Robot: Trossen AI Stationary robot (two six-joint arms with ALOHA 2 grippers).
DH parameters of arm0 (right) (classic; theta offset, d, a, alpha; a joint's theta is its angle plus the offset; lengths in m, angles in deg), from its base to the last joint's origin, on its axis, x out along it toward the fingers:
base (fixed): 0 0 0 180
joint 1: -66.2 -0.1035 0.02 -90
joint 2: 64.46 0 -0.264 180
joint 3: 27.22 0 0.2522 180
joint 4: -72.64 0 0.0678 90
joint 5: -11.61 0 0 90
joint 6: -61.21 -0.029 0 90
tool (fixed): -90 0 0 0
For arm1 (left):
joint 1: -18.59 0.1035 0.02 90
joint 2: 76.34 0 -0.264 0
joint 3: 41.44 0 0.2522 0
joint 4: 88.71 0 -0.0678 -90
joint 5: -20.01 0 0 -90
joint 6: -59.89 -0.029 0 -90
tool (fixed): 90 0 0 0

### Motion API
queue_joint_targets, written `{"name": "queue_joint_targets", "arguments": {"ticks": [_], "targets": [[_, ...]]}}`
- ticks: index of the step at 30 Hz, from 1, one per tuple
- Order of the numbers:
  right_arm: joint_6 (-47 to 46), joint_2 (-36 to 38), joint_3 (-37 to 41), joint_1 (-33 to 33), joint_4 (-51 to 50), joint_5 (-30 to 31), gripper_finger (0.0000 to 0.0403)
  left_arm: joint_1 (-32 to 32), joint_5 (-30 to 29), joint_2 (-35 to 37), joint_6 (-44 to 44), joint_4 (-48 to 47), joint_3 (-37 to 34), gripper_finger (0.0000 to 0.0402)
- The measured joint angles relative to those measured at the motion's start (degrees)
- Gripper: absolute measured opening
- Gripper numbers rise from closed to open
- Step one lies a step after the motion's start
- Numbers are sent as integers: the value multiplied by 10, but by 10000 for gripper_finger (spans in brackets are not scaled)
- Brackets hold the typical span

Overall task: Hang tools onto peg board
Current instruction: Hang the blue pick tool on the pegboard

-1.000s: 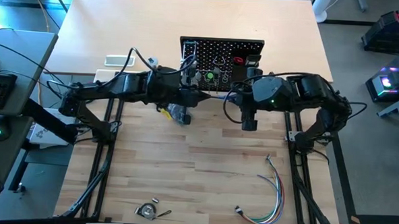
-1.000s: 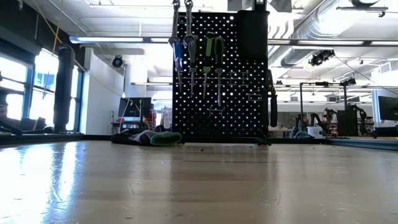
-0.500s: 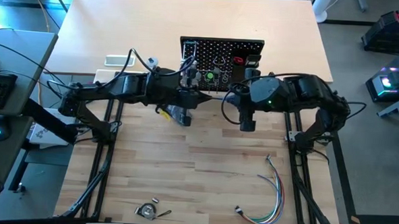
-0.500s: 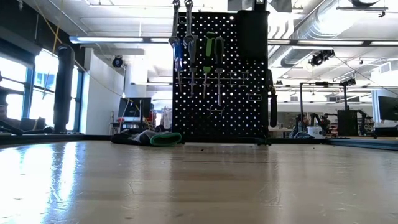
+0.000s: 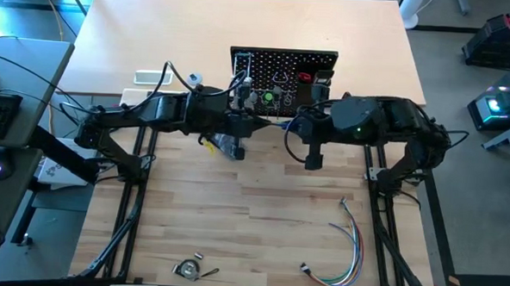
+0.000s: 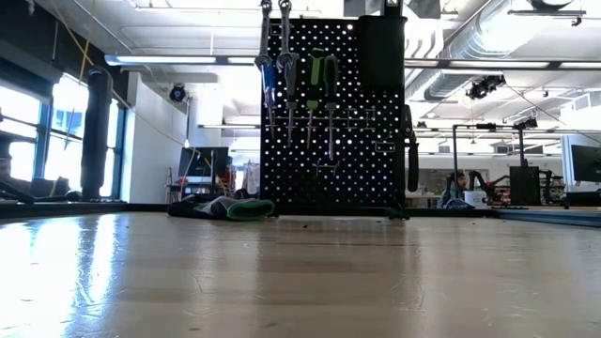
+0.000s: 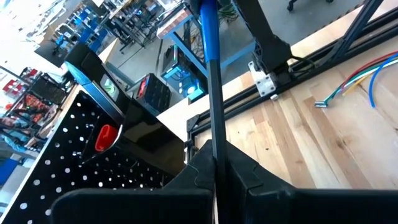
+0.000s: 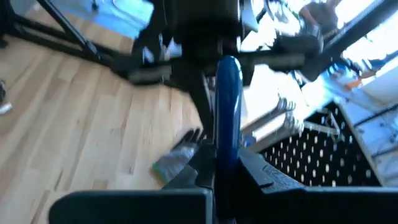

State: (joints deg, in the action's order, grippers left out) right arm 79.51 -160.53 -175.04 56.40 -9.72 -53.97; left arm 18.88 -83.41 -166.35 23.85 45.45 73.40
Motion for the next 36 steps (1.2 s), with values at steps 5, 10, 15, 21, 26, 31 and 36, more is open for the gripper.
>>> {"name": "queue_joint_targets", "arguments": {"ticks": [5, 10, 15, 21, 26, 31, 36], "targets": [[27, -3, 0, 0, 40, -23, 9, 0, 1, -17, 0, 13, 0, 0], [36, -3, 0, 0, 68, -37, 8, 0, 3, -27, -10, 39, -1, 0], [29, -2, 0, 0, 56, -41, 20, -1, 8, -30, -29, 55, -2, 0], [26, 0, -1, -5, 56, -38, 29, -1, 9, -30, -39, 66, -2, 0], [25, 3, -1, -5, 55, -30, 30, -2, 10, -30, -39, 69, -2, 0], [21, 7, -1, -11, 47, -25, 31, -3, 11, -30, -42, 70, -2, 0], [21, 8, -1, -22, 33, -10, 32, -4, 12, -30, -48, 73, -2, 0]]}}
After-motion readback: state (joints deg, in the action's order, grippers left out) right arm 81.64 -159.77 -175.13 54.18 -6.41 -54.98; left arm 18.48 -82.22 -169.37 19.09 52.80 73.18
